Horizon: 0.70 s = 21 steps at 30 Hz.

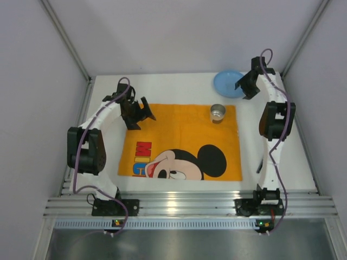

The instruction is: Set the dinner table for one person

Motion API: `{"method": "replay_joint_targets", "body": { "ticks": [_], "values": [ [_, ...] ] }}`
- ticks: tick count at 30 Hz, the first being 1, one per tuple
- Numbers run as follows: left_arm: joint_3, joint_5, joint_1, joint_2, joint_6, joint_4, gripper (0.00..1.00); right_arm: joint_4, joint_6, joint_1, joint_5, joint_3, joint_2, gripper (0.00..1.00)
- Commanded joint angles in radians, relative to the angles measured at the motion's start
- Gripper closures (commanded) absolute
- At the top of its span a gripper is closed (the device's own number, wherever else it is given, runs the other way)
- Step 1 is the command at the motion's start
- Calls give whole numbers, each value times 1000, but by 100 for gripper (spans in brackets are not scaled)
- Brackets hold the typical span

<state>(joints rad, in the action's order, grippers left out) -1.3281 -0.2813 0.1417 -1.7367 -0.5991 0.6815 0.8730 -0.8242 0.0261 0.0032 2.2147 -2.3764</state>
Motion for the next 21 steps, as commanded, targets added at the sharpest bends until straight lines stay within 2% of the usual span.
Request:
{"method": "replay_joint_targets", "body": {
  "ticks": [1, 5, 8, 12, 13, 14, 16, 21],
  "values": [
    [-29, -29, -28, -17, 12, -22, 2, -95, -96, -8, 18, 53, -47, 37],
    [-25, -48, -70, -34, 21, -25, 2, -98, -105, -17, 24, 103, -121, 38],
    [-5, -55, -102, -40, 33, -28, 2, -98, -144, -18, 41, 114, -152, 46],
    [23, -64, -131, -47, 41, -26, 2, -98, -197, -66, 83, 193, -196, 71],
    [26, -65, -134, -49, 41, -26, 2, -100, -205, -68, 87, 203, -208, 79],
    [27, -65, -134, -49, 41, -26, 2, -101, -211, -69, 92, 209, -211, 91],
    [27, -65, -134, -49, 41, -22, 2, -107, -220, -66, 96, 220, -213, 100],
    [23, -64, -134, -46, 44, -16, 2, -152, -222, -54, 74, 234, -163, 100]
  ]
}}
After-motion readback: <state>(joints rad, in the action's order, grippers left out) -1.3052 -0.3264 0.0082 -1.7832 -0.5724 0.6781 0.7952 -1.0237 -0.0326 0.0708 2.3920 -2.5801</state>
